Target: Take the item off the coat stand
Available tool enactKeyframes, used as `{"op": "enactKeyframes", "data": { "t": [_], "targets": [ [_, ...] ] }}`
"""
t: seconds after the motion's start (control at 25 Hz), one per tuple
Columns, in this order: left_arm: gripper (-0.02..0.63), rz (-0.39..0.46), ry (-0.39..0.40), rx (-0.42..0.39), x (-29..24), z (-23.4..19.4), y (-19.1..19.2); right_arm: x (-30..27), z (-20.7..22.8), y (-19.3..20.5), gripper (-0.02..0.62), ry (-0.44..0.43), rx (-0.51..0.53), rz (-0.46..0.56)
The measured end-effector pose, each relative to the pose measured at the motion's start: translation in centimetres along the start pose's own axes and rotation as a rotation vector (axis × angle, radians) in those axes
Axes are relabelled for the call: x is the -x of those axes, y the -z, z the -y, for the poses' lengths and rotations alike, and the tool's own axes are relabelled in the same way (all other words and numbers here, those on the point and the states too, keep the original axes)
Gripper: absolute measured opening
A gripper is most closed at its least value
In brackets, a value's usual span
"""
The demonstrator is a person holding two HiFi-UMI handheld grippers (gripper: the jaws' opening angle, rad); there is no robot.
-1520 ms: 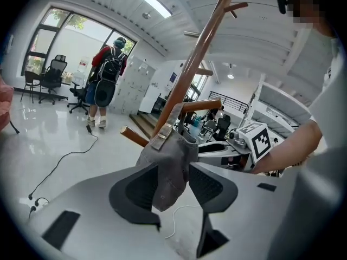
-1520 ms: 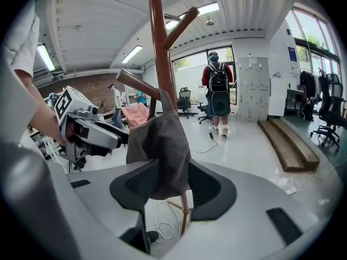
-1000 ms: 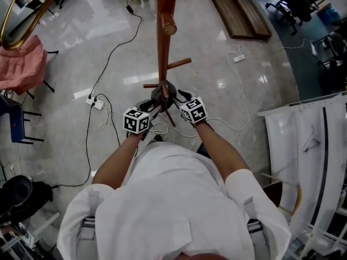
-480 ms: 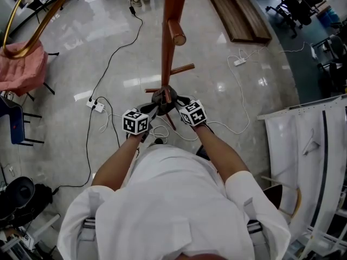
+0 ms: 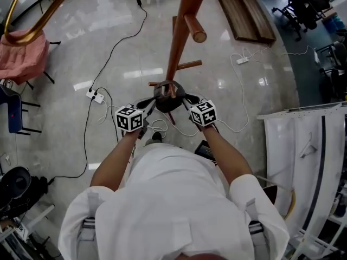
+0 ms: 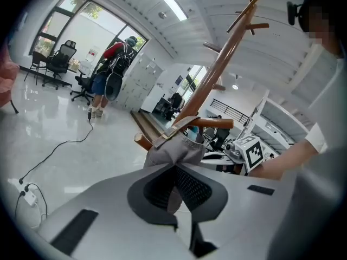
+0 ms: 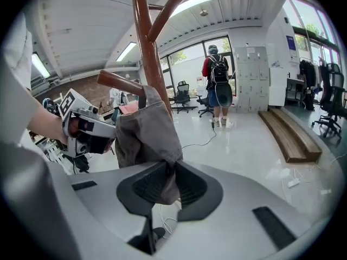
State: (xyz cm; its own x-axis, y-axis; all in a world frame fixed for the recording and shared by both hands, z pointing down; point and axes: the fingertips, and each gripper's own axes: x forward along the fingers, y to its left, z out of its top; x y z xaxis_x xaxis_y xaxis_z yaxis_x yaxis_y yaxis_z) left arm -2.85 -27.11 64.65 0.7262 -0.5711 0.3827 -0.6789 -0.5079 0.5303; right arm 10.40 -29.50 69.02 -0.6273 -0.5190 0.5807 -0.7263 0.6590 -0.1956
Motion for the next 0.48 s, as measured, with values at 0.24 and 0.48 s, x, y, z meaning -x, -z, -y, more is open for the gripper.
{"op": "enactKeyframes", "data": {
  "t": [0.24, 0.48],
  "targets": [
    [0.018, 0.047, 0.002, 0.005, 1.2, 1.9, -0.1, 2.3, -0.5, 0.3, 0.052, -0.008, -0.008, 0.04],
    [0.018, 0.08, -0.008, 0.002, 3.0, 4.2, -0.6, 4.8, -1.8, -0.2, 0.051, -0.035, -0.007, 0.091]
  ]
}}
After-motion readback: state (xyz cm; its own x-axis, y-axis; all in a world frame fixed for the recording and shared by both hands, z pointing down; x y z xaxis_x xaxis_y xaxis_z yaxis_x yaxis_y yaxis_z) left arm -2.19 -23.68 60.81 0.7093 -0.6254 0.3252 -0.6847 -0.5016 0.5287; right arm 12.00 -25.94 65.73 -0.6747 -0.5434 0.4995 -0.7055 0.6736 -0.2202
